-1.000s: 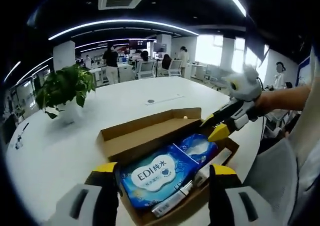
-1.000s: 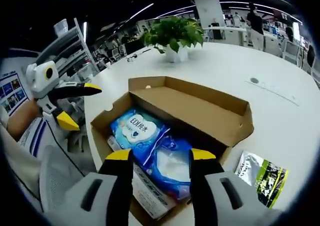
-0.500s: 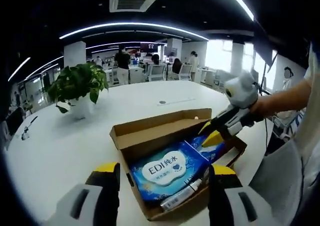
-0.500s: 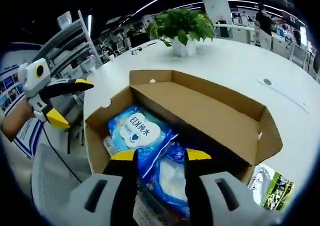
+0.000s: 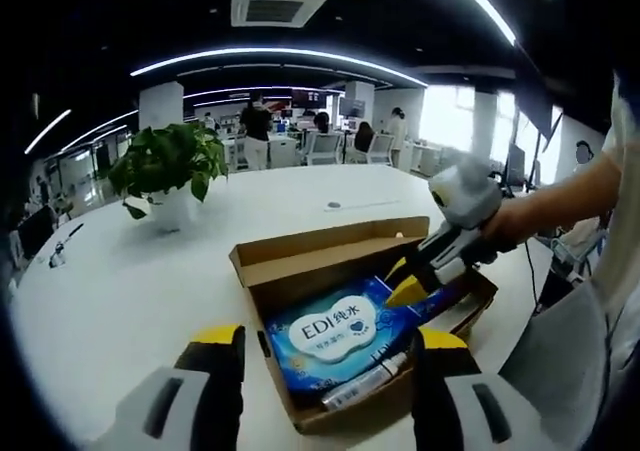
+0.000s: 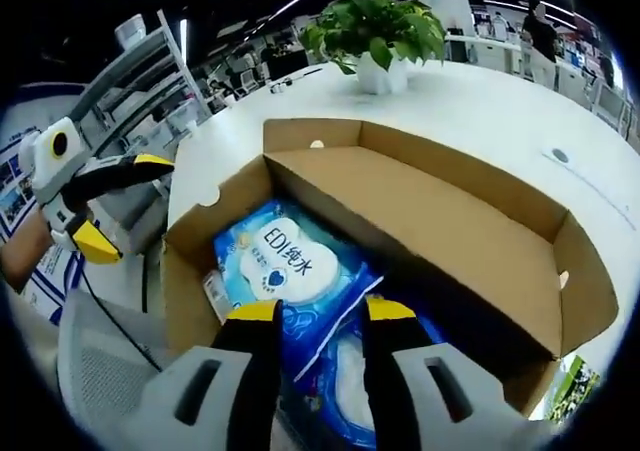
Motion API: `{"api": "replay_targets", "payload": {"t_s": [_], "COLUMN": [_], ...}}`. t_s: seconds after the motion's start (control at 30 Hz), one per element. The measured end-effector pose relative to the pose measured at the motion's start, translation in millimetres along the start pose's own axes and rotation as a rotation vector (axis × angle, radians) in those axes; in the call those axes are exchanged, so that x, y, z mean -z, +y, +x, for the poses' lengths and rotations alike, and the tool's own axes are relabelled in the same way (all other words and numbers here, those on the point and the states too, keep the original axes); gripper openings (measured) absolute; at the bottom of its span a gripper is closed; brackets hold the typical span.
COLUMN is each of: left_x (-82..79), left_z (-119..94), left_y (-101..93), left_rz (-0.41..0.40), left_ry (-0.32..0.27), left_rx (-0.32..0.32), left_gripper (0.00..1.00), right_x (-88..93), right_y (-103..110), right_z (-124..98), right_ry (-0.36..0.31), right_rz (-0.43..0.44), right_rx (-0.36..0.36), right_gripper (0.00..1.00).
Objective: Operate the shoe box by opening the lid, removing the specified soft item, and placing it in the target area until the item is outside and the box remains undamaged.
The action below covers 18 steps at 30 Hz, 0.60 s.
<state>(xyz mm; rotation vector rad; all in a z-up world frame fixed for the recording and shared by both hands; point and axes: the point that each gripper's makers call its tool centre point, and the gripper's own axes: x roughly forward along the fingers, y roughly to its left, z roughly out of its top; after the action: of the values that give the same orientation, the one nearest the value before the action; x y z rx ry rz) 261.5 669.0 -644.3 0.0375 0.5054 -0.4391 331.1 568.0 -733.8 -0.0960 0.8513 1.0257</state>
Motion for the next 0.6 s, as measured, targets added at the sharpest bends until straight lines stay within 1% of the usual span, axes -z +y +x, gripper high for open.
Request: {"api": "replay_targets", "payload": {"t_s": [0.13,0.27,0.37,0.4,0.47,0.6], "left_x": [2.8,3.9,5.5,5.7,7.1,9.6], "left_z": [-1.3,-2.0,-1.6,-1.6,-1.5,-1.2], "left_y": [5.7,6.7,4.9,4.8,6.0,6.0], "left_rz": [-0.013,-0.029,-0.030,-0.030,-0.028,-0.020], "left_ry": [-0.007,-0.014,-0.011,-0.010,-0.009,-0.002], "left_rx": [-0.013,-0.018,-0.019,-0.019,-0.022,-0.026], "left_gripper": [0.67,0.66,0.65,0.65,0.64,0.62], "right_x": [-1.6,-2.1,-0.5,-0.2,0.9,0.8], "right_y": [-1.8,-3.0,-8.8,-9.3,-10.1,-8.1], "right_z": [8.4,13.0,17.9,18.1,17.8,17.5], "right_ry": [0.006,0.011,0.014,0.015,0.021,0.021], "right_rz": [0.025,0.054,0.085,0.086,0.102,0.059], "right_rx": [0.003,0.009,0.031,0.033,0.044,0.058], "right_gripper": [0.27,0.26,0.20,0.16,0.15,0.13]}}
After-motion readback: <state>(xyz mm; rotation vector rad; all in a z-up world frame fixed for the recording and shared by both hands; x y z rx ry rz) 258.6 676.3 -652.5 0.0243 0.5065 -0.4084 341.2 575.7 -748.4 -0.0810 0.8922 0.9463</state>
